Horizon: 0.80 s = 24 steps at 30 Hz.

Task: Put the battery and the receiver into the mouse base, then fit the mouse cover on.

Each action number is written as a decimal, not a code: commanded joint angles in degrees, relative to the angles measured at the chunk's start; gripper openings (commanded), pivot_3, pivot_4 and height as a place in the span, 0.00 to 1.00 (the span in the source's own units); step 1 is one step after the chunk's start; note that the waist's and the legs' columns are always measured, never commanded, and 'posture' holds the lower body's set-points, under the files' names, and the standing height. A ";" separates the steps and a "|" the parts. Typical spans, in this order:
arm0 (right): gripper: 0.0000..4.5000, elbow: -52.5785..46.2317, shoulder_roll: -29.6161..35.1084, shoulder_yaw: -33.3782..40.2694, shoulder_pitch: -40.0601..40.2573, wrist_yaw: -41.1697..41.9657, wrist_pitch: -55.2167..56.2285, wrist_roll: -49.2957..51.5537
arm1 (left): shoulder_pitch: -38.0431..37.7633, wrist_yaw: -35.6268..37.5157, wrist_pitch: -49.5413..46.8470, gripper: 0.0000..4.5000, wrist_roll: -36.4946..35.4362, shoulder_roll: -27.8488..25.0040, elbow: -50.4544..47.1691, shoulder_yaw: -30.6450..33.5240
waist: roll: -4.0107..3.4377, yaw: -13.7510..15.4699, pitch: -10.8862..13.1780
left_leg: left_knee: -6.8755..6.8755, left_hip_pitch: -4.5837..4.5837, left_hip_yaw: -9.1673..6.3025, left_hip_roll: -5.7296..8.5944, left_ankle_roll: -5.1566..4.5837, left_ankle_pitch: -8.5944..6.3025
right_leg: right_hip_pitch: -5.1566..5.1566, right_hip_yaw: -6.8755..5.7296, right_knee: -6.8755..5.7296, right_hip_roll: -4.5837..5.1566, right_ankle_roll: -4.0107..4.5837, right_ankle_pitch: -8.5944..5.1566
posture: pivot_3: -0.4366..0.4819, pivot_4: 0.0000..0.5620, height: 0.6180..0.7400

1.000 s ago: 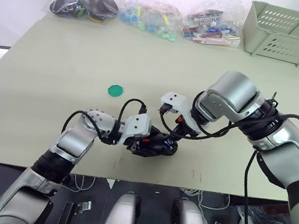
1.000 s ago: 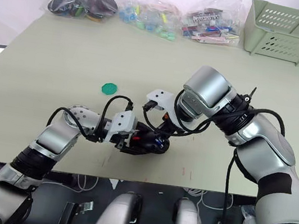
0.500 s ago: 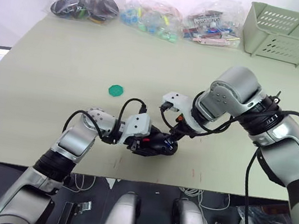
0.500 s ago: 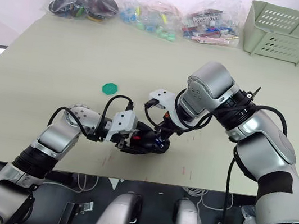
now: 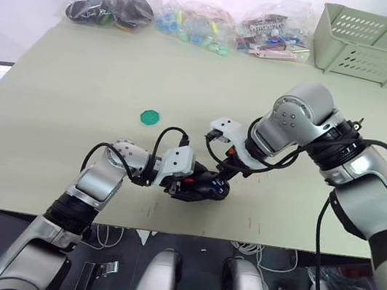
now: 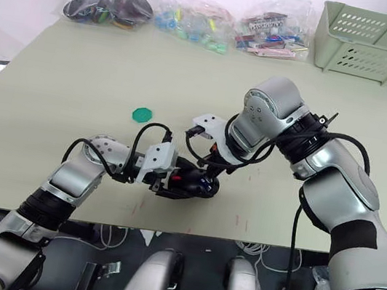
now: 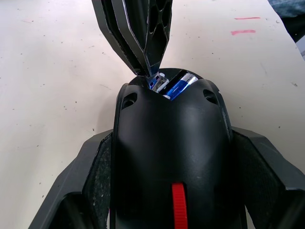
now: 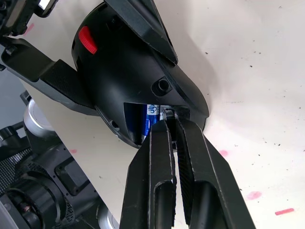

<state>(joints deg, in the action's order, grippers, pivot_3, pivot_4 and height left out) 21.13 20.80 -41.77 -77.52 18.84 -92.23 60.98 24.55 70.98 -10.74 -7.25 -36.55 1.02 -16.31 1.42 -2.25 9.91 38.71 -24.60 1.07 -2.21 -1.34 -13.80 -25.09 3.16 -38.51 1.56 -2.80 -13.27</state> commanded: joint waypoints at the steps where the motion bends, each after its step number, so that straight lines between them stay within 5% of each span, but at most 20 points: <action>1: 0.00 -1.04 -0.67 0.90 -0.68 -1.34 -0.27 1.74 | 0.78 -1.09 0.43 0.72 0.47 1.05 0.21 -0.43 | 0.00 0.00 0.00 | 0.01 0.00 0.00 0.00 0.00 0.00 | 0.00 0.00 0.00 0.00 0.00 0.00 | 0.48 0.27 1.00; 24: 0.00 -0.78 1.91 2.17 1.12 -9.79 -0.27 11.25 | 2.02 -0.71 -0.76 0.72 0.15 1.90 1.35 -0.22 | -0.01 0.26 0.00 | 0.07 -0.11 0.00 0.01 0.00 0.01 | 0.00 0.00 0.08 0.03 0.00 0.00 | 0.48 0.27 1.00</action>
<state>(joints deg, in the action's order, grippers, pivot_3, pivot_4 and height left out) 19.90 23.25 -41.47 -76.99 9.77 -92.20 69.51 25.60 71.32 -11.44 -7.29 -35.36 1.95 -16.41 1.41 -1.99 9.90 38.77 -24.71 1.06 -2.20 -1.34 -13.79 -25.09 3.16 -38.43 1.59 -2.80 -13.27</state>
